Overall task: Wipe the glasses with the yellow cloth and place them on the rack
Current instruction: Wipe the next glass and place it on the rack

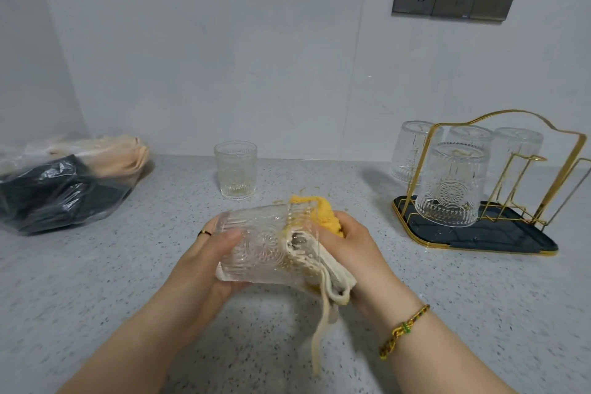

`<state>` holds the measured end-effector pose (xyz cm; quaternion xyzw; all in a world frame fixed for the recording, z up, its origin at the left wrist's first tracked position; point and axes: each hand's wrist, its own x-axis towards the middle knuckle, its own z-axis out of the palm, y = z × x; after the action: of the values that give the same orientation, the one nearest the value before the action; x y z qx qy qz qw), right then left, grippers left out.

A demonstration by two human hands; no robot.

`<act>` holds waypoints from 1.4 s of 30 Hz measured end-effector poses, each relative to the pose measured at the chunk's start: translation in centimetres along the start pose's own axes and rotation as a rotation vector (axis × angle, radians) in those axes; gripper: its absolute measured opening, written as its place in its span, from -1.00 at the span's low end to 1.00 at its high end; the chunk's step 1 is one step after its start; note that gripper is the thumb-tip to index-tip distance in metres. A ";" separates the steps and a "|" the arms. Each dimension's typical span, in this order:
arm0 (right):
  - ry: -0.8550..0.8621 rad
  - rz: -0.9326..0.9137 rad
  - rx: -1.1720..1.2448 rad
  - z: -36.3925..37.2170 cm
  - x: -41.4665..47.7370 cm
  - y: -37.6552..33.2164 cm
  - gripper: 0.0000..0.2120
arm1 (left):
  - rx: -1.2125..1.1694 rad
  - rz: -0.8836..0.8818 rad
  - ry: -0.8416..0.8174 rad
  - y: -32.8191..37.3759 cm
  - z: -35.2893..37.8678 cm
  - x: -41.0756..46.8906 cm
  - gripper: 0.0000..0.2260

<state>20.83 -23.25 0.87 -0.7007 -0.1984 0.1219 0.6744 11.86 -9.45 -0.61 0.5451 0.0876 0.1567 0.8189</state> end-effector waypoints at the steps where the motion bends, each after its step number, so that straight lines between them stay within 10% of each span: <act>1: 0.011 -0.042 -0.025 0.1 0.0 0.1 -0.86 | 0.019 -0.025 -0.003 -0.1 -0.1 -0.1 -0.74; 7: 0.012 -0.365 -0.170 0.1 -0.7 0.3 -0.75 | 0.152 -0.148 -0.047 0.4 0.2 -0.3 -0.50; 20: -0.096 0.018 0.019 -0.9 0.1 0.0 -0.84 | 0.029 0.043 0.110 -0.1 1.0 -0.5 -0.52; 24: -0.052 -0.009 0.186 -1.3 0.0 0.0 -0.95 | -0.027 0.044 0.135 -0.3 1.4 -0.8 -0.80; 27: -0.037 -0.019 0.365 -1.7 0.2 0.0 -0.74 | -0.051 0.051 0.156 -0.2 1.6 -0.9 -0.77; 38: 0.310 -0.097 0.532 -10.7 -2.8 -0.4 -0.35 | 0.177 0.126 0.089 0.9 4.1 -0.5 -0.54; 42: 0.475 -0.048 0.560 -17.2 -4.3 0.8 -0.69 | 0.265 0.185 0.033 2.3 8.7 1.2 -0.50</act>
<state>24.65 -40.61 0.70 -0.4931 -0.0115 -0.0104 0.8698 15.34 -15.74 4.91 0.6514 0.0704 0.2274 0.7204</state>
